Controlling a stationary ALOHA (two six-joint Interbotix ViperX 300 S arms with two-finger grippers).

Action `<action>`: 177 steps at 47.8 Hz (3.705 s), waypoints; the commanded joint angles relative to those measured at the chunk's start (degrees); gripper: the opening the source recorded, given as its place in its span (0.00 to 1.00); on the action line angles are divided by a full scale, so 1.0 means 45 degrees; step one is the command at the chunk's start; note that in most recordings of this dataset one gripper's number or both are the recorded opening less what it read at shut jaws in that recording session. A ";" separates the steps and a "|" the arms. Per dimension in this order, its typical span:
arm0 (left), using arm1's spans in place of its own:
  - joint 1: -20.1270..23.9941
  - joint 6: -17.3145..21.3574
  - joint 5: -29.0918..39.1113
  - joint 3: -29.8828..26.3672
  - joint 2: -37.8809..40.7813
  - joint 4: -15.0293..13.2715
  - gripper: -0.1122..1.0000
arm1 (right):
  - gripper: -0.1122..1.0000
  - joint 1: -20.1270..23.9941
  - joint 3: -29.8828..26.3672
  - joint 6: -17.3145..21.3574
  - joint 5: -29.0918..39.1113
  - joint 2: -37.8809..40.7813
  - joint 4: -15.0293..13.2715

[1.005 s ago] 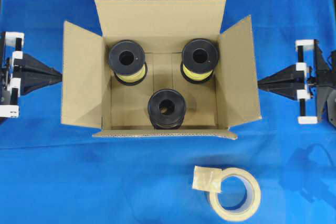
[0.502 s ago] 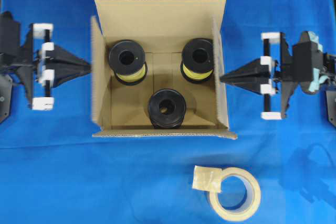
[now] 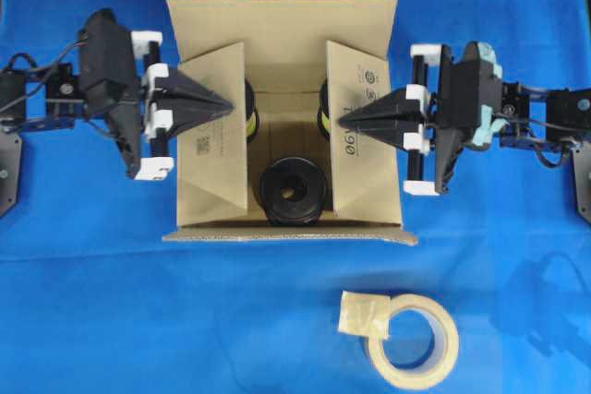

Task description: Close the cardboard box.

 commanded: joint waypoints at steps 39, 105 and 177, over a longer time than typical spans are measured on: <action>0.0371 0.0215 -0.1016 -0.2402 0.3086 0.0000 0.10 | 0.10 -0.0137 -0.0117 0.0156 -0.0918 0.1797 0.0781; 0.1680 0.1387 -0.1875 -0.4121 0.5586 -0.0020 0.10 | 0.10 0.0078 -0.0215 0.0234 -0.0703 0.1289 0.0781; 0.1660 0.1211 -0.1797 -0.3965 0.5508 -0.0020 0.10 | 0.10 0.5605 0.0566 -0.0117 0.0234 -0.1387 0.0469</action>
